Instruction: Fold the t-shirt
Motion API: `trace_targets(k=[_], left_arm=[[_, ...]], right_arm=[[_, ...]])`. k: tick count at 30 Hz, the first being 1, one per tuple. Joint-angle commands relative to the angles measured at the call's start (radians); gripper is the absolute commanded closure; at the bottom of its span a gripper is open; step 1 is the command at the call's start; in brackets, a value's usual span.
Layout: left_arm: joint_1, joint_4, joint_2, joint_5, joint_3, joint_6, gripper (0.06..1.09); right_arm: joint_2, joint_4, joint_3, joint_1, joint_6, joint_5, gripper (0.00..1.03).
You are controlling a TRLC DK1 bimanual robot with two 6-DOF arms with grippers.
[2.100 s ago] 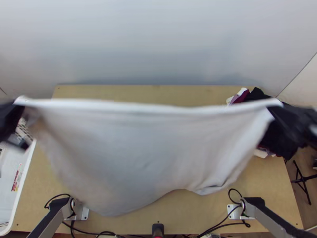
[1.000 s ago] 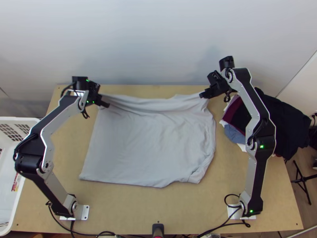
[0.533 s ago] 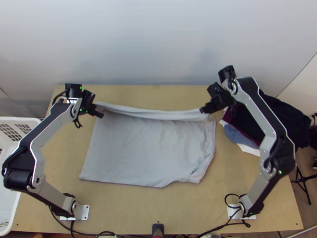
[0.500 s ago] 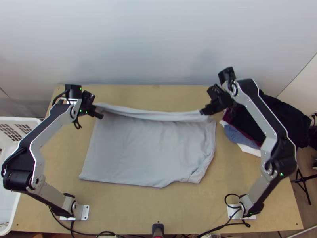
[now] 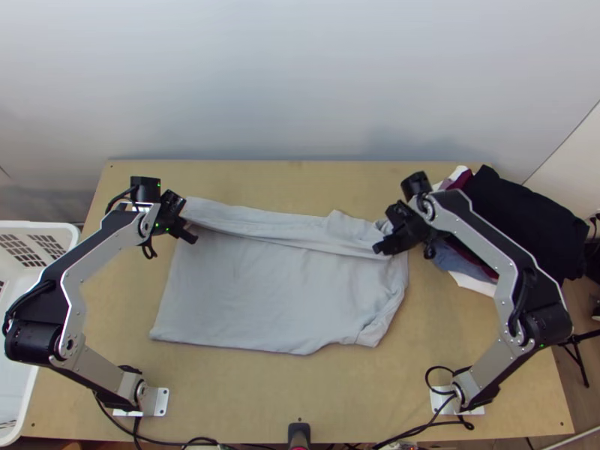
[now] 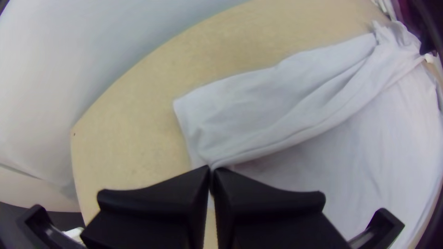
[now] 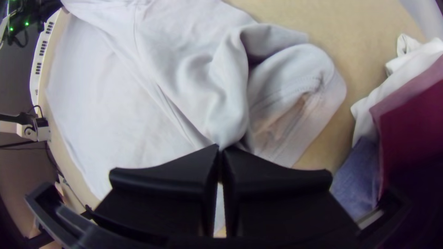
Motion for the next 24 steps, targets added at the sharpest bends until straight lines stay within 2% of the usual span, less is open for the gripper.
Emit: trace_targets(k=[1,2,3,5,6,8,9,14,16,19,24], left_arm=[[-0.004,0.013,0.025,-0.013,-0.018,0.025,0.76],[-0.004,0.013,0.025,-0.018,-0.018,0.027,0.68],[-0.006,0.011,0.023,-0.024,-0.018,0.027,0.51],[-0.004,0.014,0.008,-0.027,-0.031,0.027,0.27],[-0.001,0.019,0.000,-0.026,-0.037,0.027,0.11],[0.007,0.019,-0.024,-0.026,-0.043,0.027,0.10],[0.010,0.020,-0.038,-0.026,-0.046,0.027,0.10],[0.057,0.011,-0.109,-0.026,-0.038,0.028,0.10],[0.083,-0.001,-0.135,-0.021,-0.046,0.064,0.10],[0.088,-0.101,-0.202,0.030,-0.066,0.148,0.10],[-0.032,-0.260,-0.420,0.050,-0.199,0.378,0.10]], right_arm=[[0.027,0.067,-0.081,0.005,0.031,0.011,0.80],[0.026,0.066,-0.076,0.005,0.031,0.011,0.74],[0.023,0.064,-0.070,0.005,0.031,0.011,0.68],[0.015,0.046,-0.058,0.003,0.031,0.013,0.41],[0.006,0.043,-0.056,0.003,0.031,0.022,0.27],[-0.022,0.034,-0.056,0.000,0.031,0.047,0.07],[-0.034,0.026,-0.055,-0.001,0.031,0.054,0.03],[-0.135,-0.019,-0.061,0.002,0.003,0.065,0.03],[-0.178,-0.055,-0.069,0.005,0.006,0.074,0.03],[-0.250,-0.132,-0.084,0.031,0.002,0.085,0.03],[-0.387,-0.256,-0.151,0.143,-0.029,0.100,0.04]])
